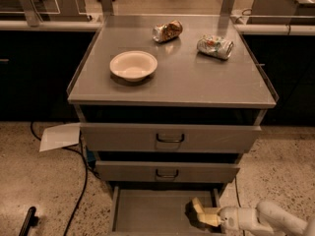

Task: Place sponge into bottom drawer

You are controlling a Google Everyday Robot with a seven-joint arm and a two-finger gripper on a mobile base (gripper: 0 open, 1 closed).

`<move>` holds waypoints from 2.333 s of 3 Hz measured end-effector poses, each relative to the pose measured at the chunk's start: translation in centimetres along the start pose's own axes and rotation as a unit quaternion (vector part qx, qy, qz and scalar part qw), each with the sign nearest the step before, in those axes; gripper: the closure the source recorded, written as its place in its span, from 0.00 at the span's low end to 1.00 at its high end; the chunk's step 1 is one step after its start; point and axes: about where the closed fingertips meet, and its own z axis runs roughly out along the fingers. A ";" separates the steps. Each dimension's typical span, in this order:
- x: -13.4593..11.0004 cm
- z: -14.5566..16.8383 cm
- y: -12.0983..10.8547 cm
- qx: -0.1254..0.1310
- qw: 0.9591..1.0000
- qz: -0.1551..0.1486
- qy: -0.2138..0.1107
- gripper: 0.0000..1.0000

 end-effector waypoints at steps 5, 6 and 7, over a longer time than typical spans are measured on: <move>1.5 4.6 -4.0 0.010 0.999 0.027 0.031 0.34; 1.5 4.6 -4.0 0.010 0.999 0.027 0.031 0.11; 1.5 4.6 -4.0 0.010 0.999 0.027 0.031 0.00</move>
Offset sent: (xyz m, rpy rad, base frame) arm 0.0303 0.0174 -0.0890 -0.0940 0.1217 -0.0124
